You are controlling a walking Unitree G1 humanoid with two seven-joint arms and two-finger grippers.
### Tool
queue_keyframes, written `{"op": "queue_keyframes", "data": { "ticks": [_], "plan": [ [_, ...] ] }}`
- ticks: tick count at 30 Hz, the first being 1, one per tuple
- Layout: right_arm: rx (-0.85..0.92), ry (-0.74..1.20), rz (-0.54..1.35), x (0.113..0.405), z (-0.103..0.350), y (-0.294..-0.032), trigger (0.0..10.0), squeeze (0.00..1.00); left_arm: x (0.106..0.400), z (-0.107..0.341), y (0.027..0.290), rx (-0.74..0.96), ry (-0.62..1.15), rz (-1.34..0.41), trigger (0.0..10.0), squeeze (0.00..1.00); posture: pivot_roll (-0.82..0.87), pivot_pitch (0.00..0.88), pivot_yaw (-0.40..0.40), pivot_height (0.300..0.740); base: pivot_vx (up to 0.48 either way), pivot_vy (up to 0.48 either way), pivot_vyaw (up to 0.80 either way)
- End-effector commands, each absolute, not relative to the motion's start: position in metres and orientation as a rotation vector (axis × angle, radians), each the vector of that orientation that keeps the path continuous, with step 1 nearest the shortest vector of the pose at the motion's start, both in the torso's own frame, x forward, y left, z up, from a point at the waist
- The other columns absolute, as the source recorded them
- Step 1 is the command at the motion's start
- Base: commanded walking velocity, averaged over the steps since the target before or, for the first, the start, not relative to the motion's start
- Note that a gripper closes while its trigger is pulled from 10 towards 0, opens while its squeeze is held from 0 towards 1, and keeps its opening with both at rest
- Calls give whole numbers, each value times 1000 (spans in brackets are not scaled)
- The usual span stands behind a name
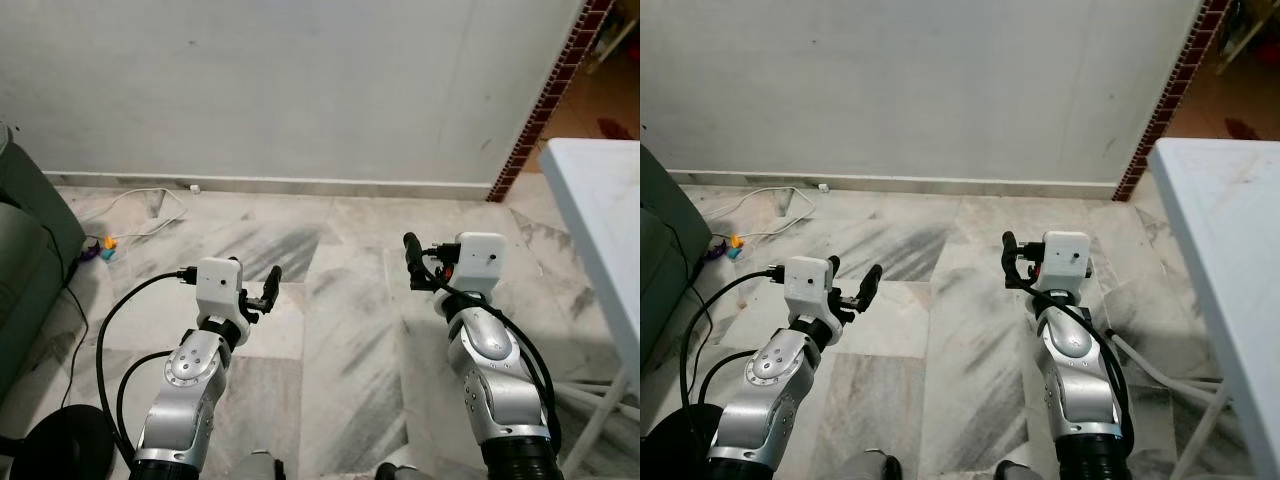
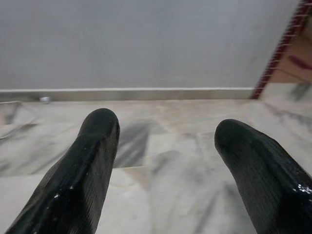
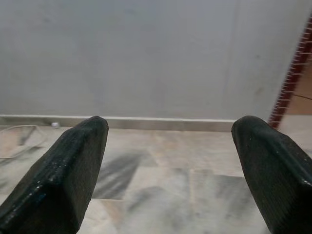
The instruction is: Hang keys on a hook
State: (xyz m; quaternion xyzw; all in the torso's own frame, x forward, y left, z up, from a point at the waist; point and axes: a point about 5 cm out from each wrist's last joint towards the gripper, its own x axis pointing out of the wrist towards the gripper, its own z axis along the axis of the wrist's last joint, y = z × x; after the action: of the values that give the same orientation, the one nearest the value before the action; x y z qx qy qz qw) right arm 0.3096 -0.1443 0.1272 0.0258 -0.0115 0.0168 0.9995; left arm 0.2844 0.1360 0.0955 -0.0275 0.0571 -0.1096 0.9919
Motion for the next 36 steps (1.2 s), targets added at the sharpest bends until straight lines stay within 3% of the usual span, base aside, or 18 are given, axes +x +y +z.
{"op": "queue_keyframes", "data": {
  "ticks": [1, 11, 24, 36],
  "plan": [
    [50, -20, 47, 310, 126, -143, 10000, 0, 283, 95, 140, -54, 118, -200, 10000, 0, 30, 144, 39, 740, 0, 480, 0],
    [35, -20, 38, 310, 127, -144, 10000, 0, 285, 95, 138, -47, 122, -212, 10000, 0, 19, 146, 45, 740, 0, 477, 0],
    [24, -16, 14, 313, 128, -146, 10000, 0, 288, 98, 130, -56, 114, -255, 10000, 0, 9, 148, 61, 740, 0, 0, 0],
    [26, -10, 14, 313, 127, -146, 10000, 0, 289, 103, 127, -79, 95, -259, 10000, 0, 12, 154, 57, 740, 0, 0, -800]
  ]
}}
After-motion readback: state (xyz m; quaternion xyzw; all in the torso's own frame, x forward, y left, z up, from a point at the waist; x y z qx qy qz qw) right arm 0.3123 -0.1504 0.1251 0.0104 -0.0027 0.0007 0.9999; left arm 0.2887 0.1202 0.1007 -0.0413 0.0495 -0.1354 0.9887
